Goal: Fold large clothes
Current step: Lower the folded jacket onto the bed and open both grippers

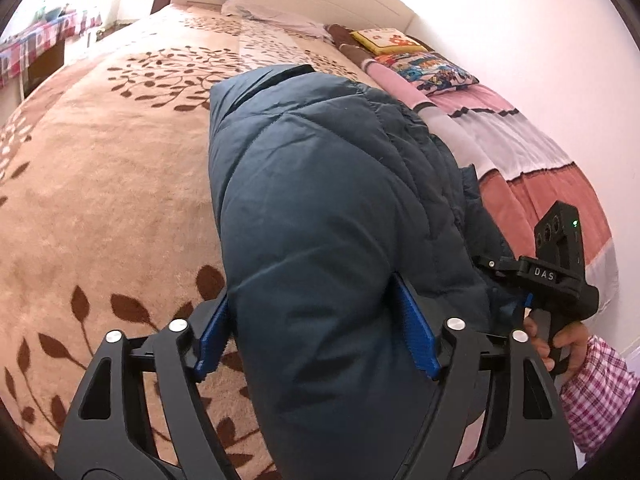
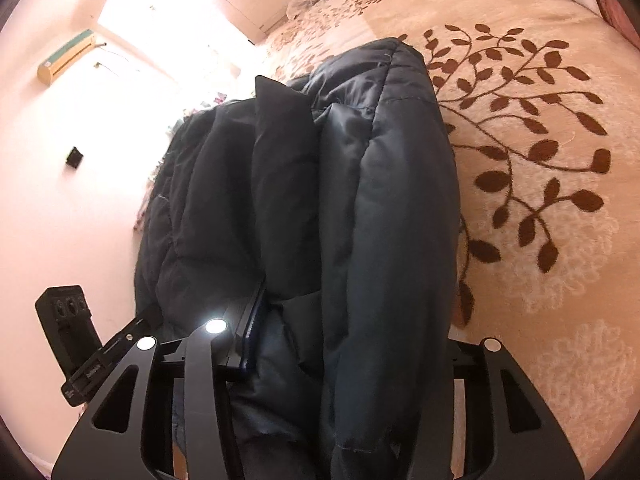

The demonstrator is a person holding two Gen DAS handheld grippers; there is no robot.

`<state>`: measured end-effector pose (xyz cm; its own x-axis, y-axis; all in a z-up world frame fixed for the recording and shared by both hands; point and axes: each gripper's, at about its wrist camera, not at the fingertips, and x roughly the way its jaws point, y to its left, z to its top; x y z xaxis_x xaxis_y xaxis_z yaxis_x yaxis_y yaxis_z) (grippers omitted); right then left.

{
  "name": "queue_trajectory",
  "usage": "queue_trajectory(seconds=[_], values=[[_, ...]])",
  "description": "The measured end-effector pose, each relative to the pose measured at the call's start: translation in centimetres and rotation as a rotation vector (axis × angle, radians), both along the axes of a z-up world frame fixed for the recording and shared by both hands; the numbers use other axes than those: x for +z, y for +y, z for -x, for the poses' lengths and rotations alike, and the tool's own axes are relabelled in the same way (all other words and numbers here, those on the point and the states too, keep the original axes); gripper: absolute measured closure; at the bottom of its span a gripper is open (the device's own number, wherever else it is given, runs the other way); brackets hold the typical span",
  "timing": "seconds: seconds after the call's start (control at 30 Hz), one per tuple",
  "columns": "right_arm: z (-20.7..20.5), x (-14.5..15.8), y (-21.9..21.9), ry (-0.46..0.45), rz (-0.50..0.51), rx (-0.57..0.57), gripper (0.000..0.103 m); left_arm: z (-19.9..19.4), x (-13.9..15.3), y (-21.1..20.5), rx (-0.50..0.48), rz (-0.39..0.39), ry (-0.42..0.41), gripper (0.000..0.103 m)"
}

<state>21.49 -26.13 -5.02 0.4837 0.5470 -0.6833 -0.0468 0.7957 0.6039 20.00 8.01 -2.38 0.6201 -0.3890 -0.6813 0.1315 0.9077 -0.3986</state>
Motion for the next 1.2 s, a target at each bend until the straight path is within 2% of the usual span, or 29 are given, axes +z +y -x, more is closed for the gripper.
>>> queue_trajectory(seconds=[0.07,0.13,0.27,0.43,0.47,0.53,0.57,0.6,0.63,0.73,0.8,0.9,1.0,1.03,1.13,1.2], values=[[-0.6,-0.1,-0.1,0.009,-0.005,-0.01,0.042,0.1,-0.2,-0.2,0.013,-0.002,0.0,0.023],[-0.8,-0.6,-0.5,0.044,-0.028,-0.05,0.029,0.3,0.0,-0.3,0.034,0.006,0.013,0.022],[-0.4,-0.1,-2.2,0.071,-0.066,-0.085,0.026,1.7,0.9,-0.2,0.062,-0.027,0.01,0.022],[1.8,3.7,-4.1,-0.025,0.001,-0.132,0.027,4.5,2.9,0.2,0.082,-0.014,-0.016,0.022],[3.0,4.9,-4.7,-0.066,0.039,-0.16,0.029,5.3,3.3,0.1,0.086,-0.012,-0.023,0.022],[5.2,6.9,-4.7,-0.137,0.081,-0.166,0.058,6.6,3.9,-0.1,0.089,-0.013,-0.036,0.022],[6.4,7.9,-4.3,-0.175,0.098,-0.143,0.067,7.5,4.3,-0.3,0.091,-0.018,-0.042,0.022],[7.1,8.5,-3.8,-0.197,0.098,-0.115,0.087,8.3,4.5,-0.6,0.09,-0.021,-0.047,0.022],[8.0,9.0,-2.8,-0.217,0.085,-0.061,0.097,8.8,4.7,-0.8,0.083,-0.017,-0.051,0.022],[9.6,8.9,0.2,-0.205,0.08,0.072,0.1,10.8,5.0,-2.0,0.054,-0.017,-0.056,0.022],[9.6,7.8,2.0,-0.158,0.139,0.104,0.1,11.5,4.7,-2.7,0.032,-0.025,-0.05,0.022],[9.3,4.8,2.6,-0.049,0.228,0.055,0.103,11.2,3.0,-3.7,0.011,-0.073,0.009,0.022],[9.4,1.6,1.6,0.066,0.192,0.003,0.103,10.4,0.9,-3.6,0.036,-0.143,0.077,0.022],[9.6,1.3,1.6,0.077,0.187,-0.005,0.103,10.0,0.1,-3.1,0.054,-0.15,0.102,0.022],[9.8,1.3,1.9,0.084,0.198,-0.013,0.103,9.8,-1.2,-1.3,0.076,-0.067,0.151,0.022],[9.8,1.2,2.0,0.102,0.188,-0.024,0.103,10.2,-1.0,-0.6,0.072,-0.04,0.143,0.022]])
